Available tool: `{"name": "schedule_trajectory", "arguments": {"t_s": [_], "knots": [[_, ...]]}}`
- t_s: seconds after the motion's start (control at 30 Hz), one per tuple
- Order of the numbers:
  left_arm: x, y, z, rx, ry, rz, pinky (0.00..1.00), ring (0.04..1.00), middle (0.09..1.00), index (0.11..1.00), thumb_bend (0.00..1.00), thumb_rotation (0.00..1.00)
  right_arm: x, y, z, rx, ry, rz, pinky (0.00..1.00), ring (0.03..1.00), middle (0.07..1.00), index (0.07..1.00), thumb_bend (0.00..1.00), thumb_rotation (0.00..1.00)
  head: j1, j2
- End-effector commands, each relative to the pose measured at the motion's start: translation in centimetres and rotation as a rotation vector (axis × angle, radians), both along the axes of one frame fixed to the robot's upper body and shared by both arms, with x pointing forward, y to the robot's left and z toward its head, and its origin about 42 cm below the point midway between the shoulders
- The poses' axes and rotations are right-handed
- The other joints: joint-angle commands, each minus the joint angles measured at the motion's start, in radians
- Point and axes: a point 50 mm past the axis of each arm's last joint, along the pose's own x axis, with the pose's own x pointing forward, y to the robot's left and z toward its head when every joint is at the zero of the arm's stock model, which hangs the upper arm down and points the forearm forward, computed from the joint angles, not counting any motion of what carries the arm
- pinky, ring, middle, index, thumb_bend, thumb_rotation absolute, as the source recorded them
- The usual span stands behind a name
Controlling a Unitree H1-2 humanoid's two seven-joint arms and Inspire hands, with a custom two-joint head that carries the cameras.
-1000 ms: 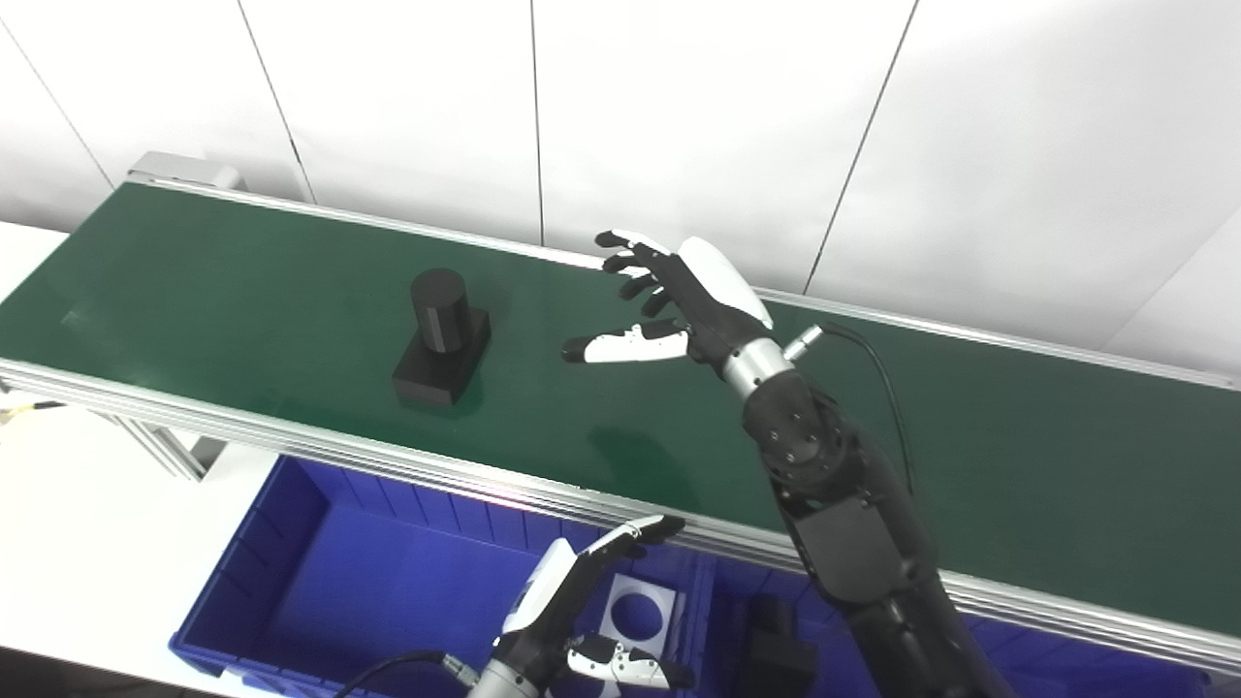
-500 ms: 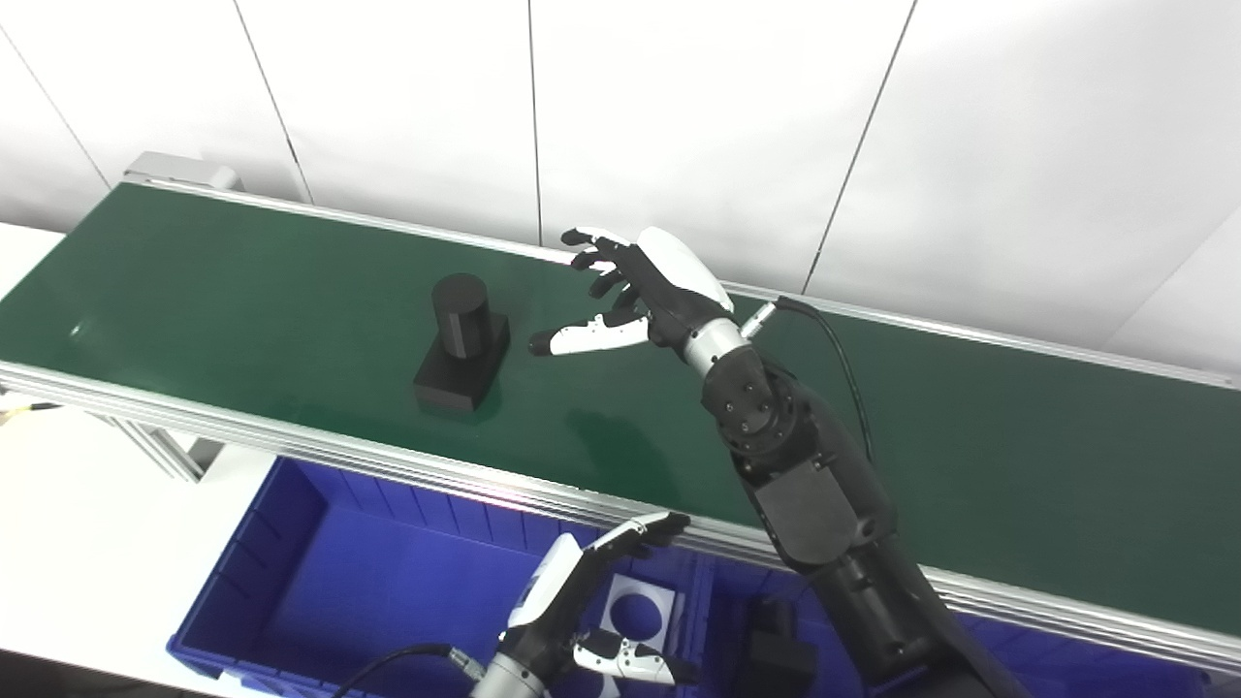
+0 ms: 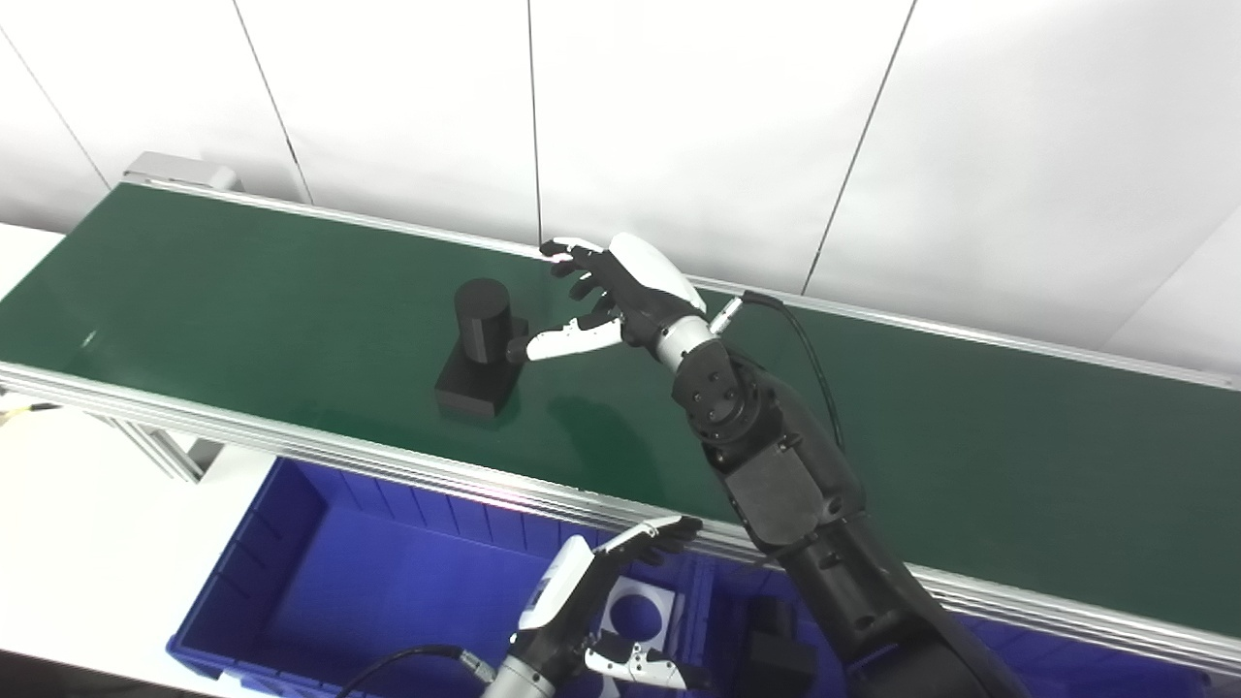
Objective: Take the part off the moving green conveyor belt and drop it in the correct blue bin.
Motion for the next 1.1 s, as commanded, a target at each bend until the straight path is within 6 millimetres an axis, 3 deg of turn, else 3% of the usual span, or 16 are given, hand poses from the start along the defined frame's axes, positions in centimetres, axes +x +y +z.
{"name": "schedule_trajectory", "arguments": {"t_s": [0.0,0.33,0.7,0.83,0.93,1.03,1.07], "knots": [[0.6,-0.5,0.8,-0.046,-0.051,-0.01,0.69,0.755,0.811,0.82,0.95,0.45,0.3,2.4,3.3,0.056,-0.094,0.058,0.63,0.768,0.842,0.887,0.89,0.46,0.001,0.001],[0.0,-1.1,0.9,-0.059,-0.041,-0.014,0.69,0.759,0.804,0.806,0.94,0.33,0.3,4.8,2.7,0.011,-0.075,0.082,0.64,0.791,0.886,0.91,0.89,0.46,0.023,0.008],[-0.3,-1.8,0.9,-0.076,-0.046,0.001,0.59,0.665,0.718,0.739,0.93,0.22,0.1,7.4,1.9,-0.057,-0.059,0.082,0.65,0.824,0.909,0.934,0.86,0.43,0.035,0.014],[-0.4,-2.1,0.8,-0.065,-0.065,0.002,0.62,0.716,0.778,0.752,0.91,0.2,0.1,7.9,1.3,-0.062,-0.051,0.075,0.64,0.818,0.898,0.928,0.84,0.39,0.038,0.015],[-0.5,-2.2,0.6,-0.045,-0.064,-0.023,0.67,0.751,0.801,0.782,0.89,0.23,0.0,8.0,0.6,-0.055,-0.049,0.066,0.61,0.784,0.886,0.916,0.81,0.35,0.04,0.018],[-0.6,-2.3,0.7,-0.056,-0.053,-0.023,0.69,0.773,0.824,0.795,0.9,0.26,-0.1,8.0,0.1,-0.05,-0.056,0.045,0.57,0.721,0.839,0.886,0.71,0.21,0.039,0.021],[-0.6,-2.4,0.7,-0.061,-0.055,-0.02,0.69,0.769,0.82,0.788,0.9,0.25,-0.1,7.9,-0.1,-0.038,-0.062,0.034,0.54,0.665,0.781,0.861,0.66,0.1,0.037,0.022]]}}
